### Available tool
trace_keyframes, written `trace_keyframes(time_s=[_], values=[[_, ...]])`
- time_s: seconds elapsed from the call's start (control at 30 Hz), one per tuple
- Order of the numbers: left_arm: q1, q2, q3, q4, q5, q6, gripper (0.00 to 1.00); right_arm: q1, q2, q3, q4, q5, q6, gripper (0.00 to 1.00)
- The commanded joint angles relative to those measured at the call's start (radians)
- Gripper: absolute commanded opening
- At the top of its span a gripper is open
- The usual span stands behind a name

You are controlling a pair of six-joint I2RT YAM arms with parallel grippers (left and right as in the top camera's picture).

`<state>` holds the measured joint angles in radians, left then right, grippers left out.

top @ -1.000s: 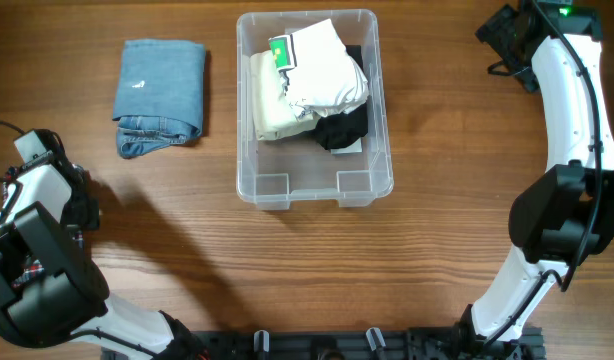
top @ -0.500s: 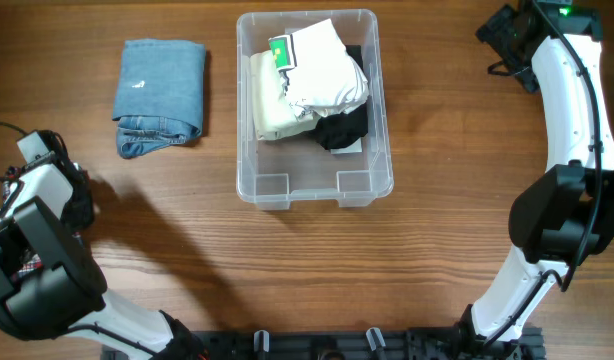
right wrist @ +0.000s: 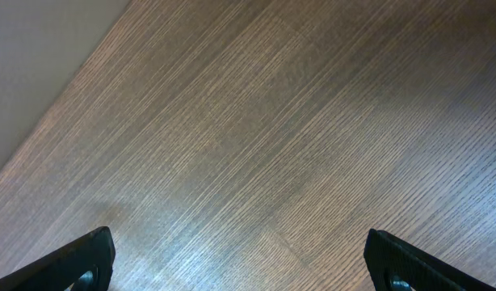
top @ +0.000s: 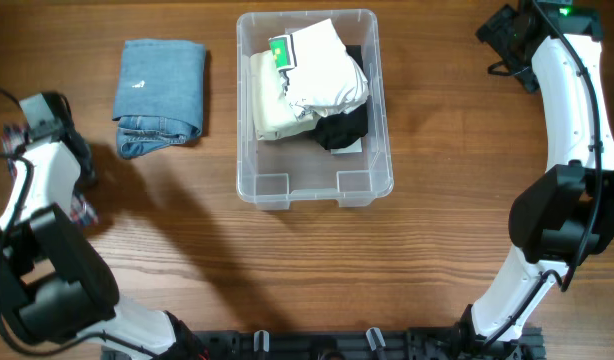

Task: Pack container
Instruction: 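Lift the plaid shirt with the left gripper and carry it over the bin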

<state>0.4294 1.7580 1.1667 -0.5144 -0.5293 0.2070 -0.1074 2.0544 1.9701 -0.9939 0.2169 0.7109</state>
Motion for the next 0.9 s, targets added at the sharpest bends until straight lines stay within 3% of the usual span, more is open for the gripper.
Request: trace_keyframes(time_s=[0.0,0.23,0.43,0.53,0.87], values=[[-0.08,-0.138,0.118,0.027,0.071,-0.085,0.04,0.003,0.014,-0.002,-0.001,-0.006,0.011,1.0],[-0.387,-0.336,0.171,0.22,0.233,-0.079,0.04,0.003,0.014,-0.002,0.0,-0.006,0.011,1.0],[-0.788,-0.356,0.171,0.213,0.264,0.225,0.04,0.003,0.014,-0.002,0.0,-0.006,0.011,1.0],[-0.915,-0.327,0.171,0.18,0.264,0.29,0.04,0.003,0.014,-0.002,0.0,-0.006,0.011,1.0],[-1.054,-0.129,0.171,0.024,0.263,0.317,0.04,0.003,0.014,-0.002,0.0,-0.006,0.011,1.0]])
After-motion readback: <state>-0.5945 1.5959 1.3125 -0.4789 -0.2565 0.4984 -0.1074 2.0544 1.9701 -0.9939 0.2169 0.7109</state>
